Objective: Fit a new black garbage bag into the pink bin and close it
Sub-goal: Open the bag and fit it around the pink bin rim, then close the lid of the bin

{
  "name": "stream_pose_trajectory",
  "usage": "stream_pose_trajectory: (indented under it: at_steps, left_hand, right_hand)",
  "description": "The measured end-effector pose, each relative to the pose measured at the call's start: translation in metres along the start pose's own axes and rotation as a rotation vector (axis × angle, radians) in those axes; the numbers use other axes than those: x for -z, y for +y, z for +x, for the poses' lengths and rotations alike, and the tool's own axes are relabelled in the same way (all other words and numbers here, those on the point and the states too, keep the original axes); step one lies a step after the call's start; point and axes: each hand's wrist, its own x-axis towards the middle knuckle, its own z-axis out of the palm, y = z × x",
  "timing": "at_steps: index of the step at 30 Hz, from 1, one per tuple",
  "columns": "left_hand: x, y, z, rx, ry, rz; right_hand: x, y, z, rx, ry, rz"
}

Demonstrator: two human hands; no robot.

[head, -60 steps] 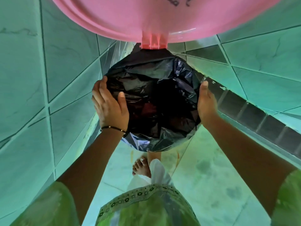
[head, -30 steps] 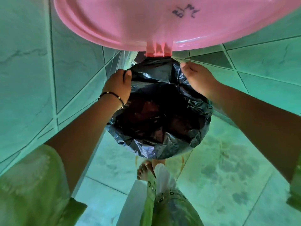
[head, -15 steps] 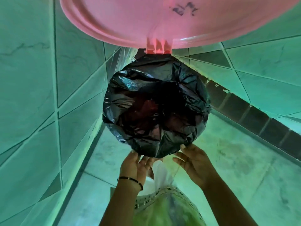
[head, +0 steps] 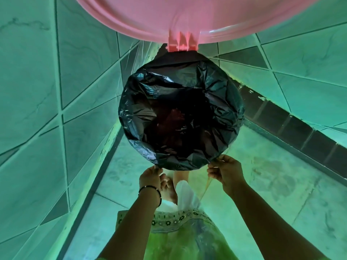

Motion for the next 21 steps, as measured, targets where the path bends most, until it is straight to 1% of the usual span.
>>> stream_pose_trajectory:
  at_steps: [2,4,5,6,7,8,9,10,11,12,13,14,15,16,18,19,20,21]
  left_hand:
    - [0.0,0.005,0.004,0.026,0.018,-0.095]
    - [0.003,0.013,0.002,0.058,-0.028,-0.294]
    - [0.005,0.019,-0.002,0.059,-0.049,-0.363]
    - [0.009,0.025,-0.006,0.04,-0.019,-0.36]
    - [0.011,0.033,-0.012,-0.019,0.06,-0.273]
    - [0.013,0.038,-0.018,-0.122,0.197,-0.122]
    - [0.014,0.043,-0.026,-0.291,0.331,0.017]
    - [0.013,0.046,-0.033,-0.481,0.411,0.073]
    - [0.01,0.048,-0.042,-0.61,0.414,0.085]
    - [0.006,0.049,-0.047,-0.661,0.365,0.085]
    - [0.0,0.05,-0.049,-0.65,0.275,0.059]
    - [-0.005,0.05,-0.046,-0.601,0.189,0.004]
    - [-0.007,0.049,-0.042,-0.534,0.125,-0.054]
    - [-0.007,0.049,-0.037,-0.459,0.104,-0.099]
    - [-0.002,0.047,-0.023,-0.341,0.136,-0.138]
    - [0.0,0.047,-0.022,-0.334,0.16,-0.136]
    - [0.003,0.048,-0.025,-0.359,0.196,-0.109]
    - [0.006,0.051,-0.032,-0.436,0.242,-0.077]
  right_hand:
    - [-0.003,-0.007,0.006,-0.039,0.0,0.061]
    - [-0.002,-0.014,0.006,-0.072,-0.005,0.187]
    - [0.0,-0.018,0.002,-0.08,0.018,0.244]
    - [0.002,-0.02,-0.004,-0.059,0.074,0.259]
    - [0.004,-0.022,-0.011,0.012,0.174,0.195]
    - [0.005,-0.024,-0.02,0.141,0.306,0.044]
    - [0.003,-0.027,-0.03,0.304,0.408,-0.13]
    - [0.001,-0.031,-0.038,0.471,0.441,-0.26]
    - [-0.004,-0.035,-0.042,0.594,0.399,-0.319]
    - [-0.01,-0.039,-0.043,0.656,0.304,-0.312]
    - [-0.016,-0.042,-0.039,0.671,0.202,-0.276]
    - [-0.022,-0.045,-0.033,0.664,0.131,-0.231]
    - [-0.026,-0.047,-0.026,0.643,0.101,-0.175]
    - [-0.028,-0.049,-0.02,0.608,0.1,-0.106]
    - [-0.024,-0.047,-0.011,0.543,0.156,-0.021]
    - [-0.02,-0.047,-0.011,0.507,0.194,-0.014]
    - [-0.013,-0.048,-0.013,0.48,0.238,-0.028]
    - [-0.007,-0.051,-0.017,0.486,0.274,-0.058]
